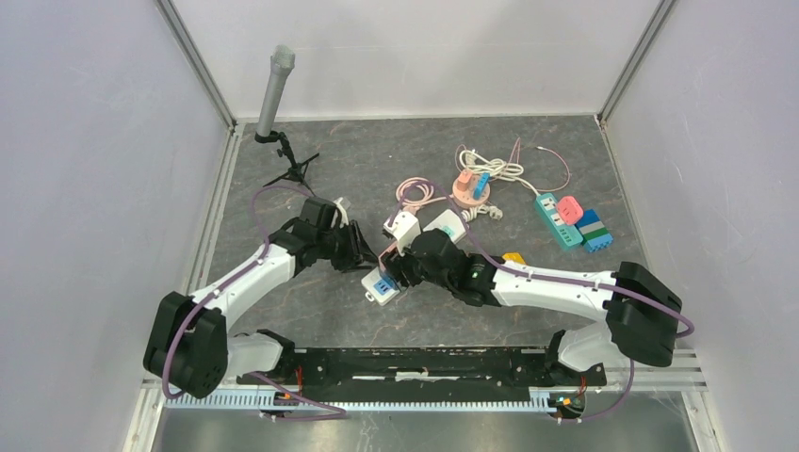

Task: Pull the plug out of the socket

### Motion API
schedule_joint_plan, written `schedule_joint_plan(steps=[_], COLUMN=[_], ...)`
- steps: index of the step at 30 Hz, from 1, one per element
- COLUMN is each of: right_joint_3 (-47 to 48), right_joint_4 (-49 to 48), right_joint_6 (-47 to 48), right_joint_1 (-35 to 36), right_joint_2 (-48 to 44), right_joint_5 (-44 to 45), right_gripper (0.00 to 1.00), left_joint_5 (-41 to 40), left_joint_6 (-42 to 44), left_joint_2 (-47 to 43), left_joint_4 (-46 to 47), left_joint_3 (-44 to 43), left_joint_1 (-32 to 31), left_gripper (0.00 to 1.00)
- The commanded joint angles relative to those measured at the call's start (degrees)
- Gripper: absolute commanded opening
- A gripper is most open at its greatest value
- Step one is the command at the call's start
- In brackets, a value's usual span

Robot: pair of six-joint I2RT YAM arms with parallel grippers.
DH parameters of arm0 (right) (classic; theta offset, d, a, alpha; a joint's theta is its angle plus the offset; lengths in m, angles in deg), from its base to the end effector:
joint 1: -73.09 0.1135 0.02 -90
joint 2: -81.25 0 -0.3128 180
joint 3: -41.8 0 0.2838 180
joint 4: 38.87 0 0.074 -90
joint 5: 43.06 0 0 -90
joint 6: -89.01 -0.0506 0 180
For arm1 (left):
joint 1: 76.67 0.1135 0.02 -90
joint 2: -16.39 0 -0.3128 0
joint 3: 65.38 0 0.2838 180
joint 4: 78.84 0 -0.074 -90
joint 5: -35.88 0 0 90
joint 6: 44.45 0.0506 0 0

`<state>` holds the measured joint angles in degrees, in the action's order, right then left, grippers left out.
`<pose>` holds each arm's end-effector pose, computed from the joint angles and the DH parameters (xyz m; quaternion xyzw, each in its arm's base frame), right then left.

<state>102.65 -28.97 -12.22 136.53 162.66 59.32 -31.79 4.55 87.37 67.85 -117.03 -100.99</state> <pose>0.1641 0.3041 0.2606 -0.3316 0.7985 0.2250 0.4492 0.2283 -0.1243 0.2193 -0.0734 0.9286 -0.3240 0.1655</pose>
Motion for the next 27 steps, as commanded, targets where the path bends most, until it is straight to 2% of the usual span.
schedule_joint_plan(steps=[1, 4, 7, 9, 12, 18, 22, 27], right_joint_3=[2.7, 2.2, 0.6, 0.1, -1.0, -2.6, -3.8, -4.1], right_joint_4=[-6.8, -5.5, -6.6, -7.6, -9.4, -13.1, -14.7, -14.2], right_joint_6=[6.3, 15.9, 15.6, 13.5, 8.1, 6.2, 7.0, 12.2], right_joint_1=[1.7, 6.7, 6.9, 6.3, 2.6, 0.2, 0.3, 0.6], right_joint_2=[-2.1, -0.9, -1.7, -2.8, -5.3, -6.8, -6.4, -6.9], right_joint_5=[-1.6, 8.4, 9.5, 8.1, -0.2, -11.0, -11.9, -9.7], right_gripper=[0.00, 0.00, 0.00, 0.00, 0.00, 0.00, 0.00, 0.00], left_joint_5=[-6.1, -6.1, -6.5, -7.1, -7.0, -6.9, -6.9, -5.9], left_joint_6=[5.0, 5.2, 5.5, 5.5, 5.5, 5.7, 5.7, 6.7], left_joint_2=[3.5, 4.0, 4.3, 4.4, 4.6, 4.9, 5.0, 5.6], left_joint_4=[-9.1, -9.1, -9.4, -9.7, -9.7, -9.7, -9.7, -9.7], left_joint_3=[1.9, 1.9, 1.7, 1.6, 1.4, 1.1, 1.1, 0.6], left_joint_1=[-1.0, -1.1, -1.3, -1.4, -1.6, -2.3, -2.6, -3.1], left_gripper=[0.39, 0.39, 0.39, 0.39, 0.39, 0.38, 0.39, 0.40])
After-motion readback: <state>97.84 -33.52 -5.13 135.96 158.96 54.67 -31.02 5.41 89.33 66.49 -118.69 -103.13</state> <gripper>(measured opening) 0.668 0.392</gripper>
